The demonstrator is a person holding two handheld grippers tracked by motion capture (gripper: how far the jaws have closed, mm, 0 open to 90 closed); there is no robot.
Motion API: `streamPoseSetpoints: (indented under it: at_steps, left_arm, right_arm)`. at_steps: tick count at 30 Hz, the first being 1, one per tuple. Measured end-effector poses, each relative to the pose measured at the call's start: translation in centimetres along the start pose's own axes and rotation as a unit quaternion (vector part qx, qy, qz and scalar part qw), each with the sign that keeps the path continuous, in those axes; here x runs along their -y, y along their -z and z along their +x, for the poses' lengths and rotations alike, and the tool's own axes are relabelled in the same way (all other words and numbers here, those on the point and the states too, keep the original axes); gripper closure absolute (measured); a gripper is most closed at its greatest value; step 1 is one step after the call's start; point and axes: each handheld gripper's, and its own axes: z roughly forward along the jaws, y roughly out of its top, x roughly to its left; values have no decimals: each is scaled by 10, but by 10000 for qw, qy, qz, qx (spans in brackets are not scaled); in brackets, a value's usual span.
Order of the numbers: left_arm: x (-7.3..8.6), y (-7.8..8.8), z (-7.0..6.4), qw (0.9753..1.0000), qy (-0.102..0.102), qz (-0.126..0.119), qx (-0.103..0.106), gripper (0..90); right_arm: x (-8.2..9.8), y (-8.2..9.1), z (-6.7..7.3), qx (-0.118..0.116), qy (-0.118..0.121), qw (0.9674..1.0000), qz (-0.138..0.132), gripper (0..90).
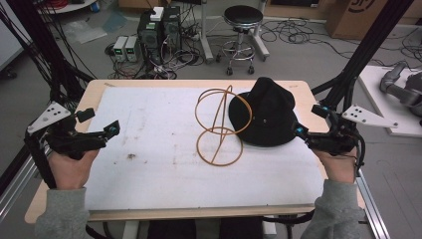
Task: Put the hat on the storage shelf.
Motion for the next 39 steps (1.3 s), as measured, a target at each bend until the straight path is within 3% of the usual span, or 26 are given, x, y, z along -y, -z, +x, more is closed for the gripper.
streamPoseSetpoints:
  at_steps: [14, 19, 25, 31, 35, 39]
  left_arm:
    - [1, -1, 2, 10000, 31, 15, 2, 18]
    - [1, 3, 4, 10000, 25, -10, -27, 17]
    - [1, 7, 7, 10000, 49, -46, -52, 18]
    - [2, 8, 4, 10000, -14, -22, -31, 18]
    - [3, 11, 3, 10000, 0, -25, -25, 17]
    - [4, 14, 2, 10000, -20, -21, -13, 17]
  right_arm:
    - [2, 2, -3, 128, -26, 9999, 35, 30]
    - [1, -1, -4, 194, 63, 9996, 178, 31]
    - [-2, -5, -13, 265, 68, 9994, 203, 31]
    - [-9, -28, -32, 211, 109, 9982, 549, 31]
    - [-14, -40, -38, 172, 154, 9979, 610, 31]
    - [-20, -62, -47, 95, 214, 9970, 742, 31]
